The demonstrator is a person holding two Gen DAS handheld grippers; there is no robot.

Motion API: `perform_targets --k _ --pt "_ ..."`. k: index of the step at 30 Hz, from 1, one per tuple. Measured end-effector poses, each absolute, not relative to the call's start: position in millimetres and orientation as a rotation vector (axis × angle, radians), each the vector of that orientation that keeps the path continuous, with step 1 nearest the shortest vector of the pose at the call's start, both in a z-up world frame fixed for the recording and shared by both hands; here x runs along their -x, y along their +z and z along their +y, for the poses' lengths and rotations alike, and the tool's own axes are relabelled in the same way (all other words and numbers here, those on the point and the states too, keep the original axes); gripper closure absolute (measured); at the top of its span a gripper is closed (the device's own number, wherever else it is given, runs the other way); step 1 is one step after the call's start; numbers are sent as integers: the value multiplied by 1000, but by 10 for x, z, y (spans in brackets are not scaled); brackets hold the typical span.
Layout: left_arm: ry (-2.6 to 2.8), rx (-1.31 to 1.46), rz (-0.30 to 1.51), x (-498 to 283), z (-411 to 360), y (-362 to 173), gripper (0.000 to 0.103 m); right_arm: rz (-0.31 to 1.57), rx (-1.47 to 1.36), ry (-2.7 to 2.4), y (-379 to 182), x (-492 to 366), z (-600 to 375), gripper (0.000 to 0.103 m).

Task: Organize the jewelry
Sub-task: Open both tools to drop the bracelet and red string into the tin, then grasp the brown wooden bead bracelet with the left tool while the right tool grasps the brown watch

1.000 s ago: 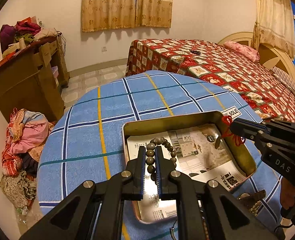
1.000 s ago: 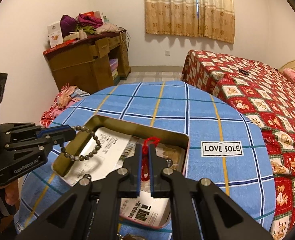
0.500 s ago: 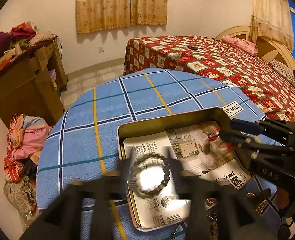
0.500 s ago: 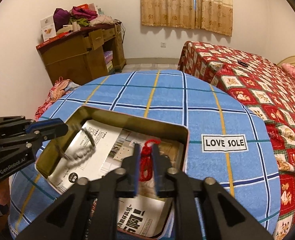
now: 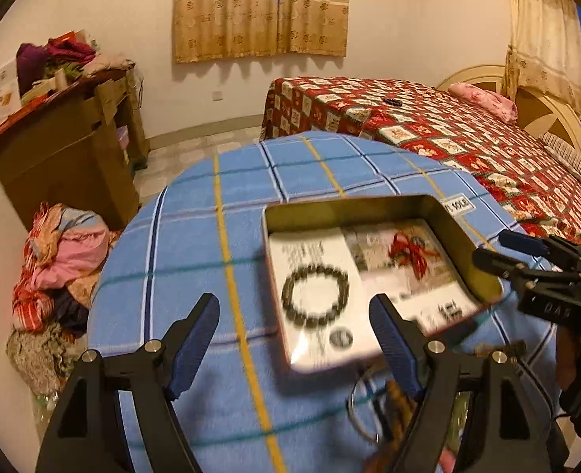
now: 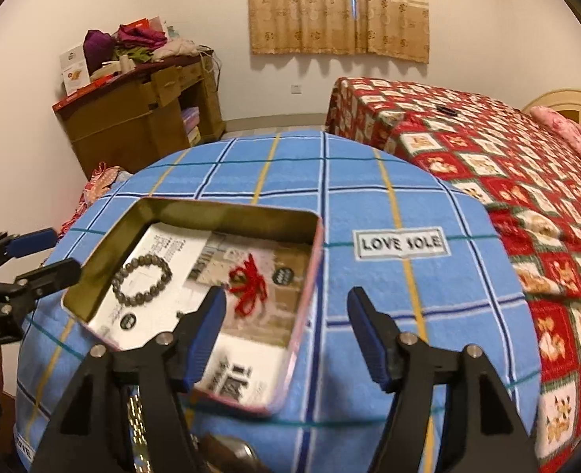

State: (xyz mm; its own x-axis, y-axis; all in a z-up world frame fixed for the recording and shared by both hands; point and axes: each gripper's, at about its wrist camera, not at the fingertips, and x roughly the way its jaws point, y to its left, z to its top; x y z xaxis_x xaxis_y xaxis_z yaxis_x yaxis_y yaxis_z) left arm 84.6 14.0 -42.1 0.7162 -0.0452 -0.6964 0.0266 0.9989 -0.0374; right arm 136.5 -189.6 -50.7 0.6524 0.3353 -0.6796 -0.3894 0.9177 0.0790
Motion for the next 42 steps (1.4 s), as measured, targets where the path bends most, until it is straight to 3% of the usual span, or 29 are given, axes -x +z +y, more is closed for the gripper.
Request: perform_targets --k 9,23,25,27,30,36,42 --pt "-67 54 821 -385 21 -644 24 787 83 377 -670 -913 -2146 33" --pt "-135 7 849 -342 -348 -789 25 817 74 353 -873 -745 -2319 33" --pt "-142 5 863 -356 -356 -831 39 814 74 355 -878 -732 -2323 33" --pt "-168 23 885 -378 -350 -878 62 806 72 357 -861 -708 -2325 33" --pt "-185 19 877 -353 -376 -872 74 796 71 369 -841 -675 -2305 33" --pt "-204 35 858 -312 -337 -818 83 800 111 431 -840 -637 -2137 33" --pt "-195 52 852 -319 -251 -796 84 838 167 471 -909 -651 -1982 34"
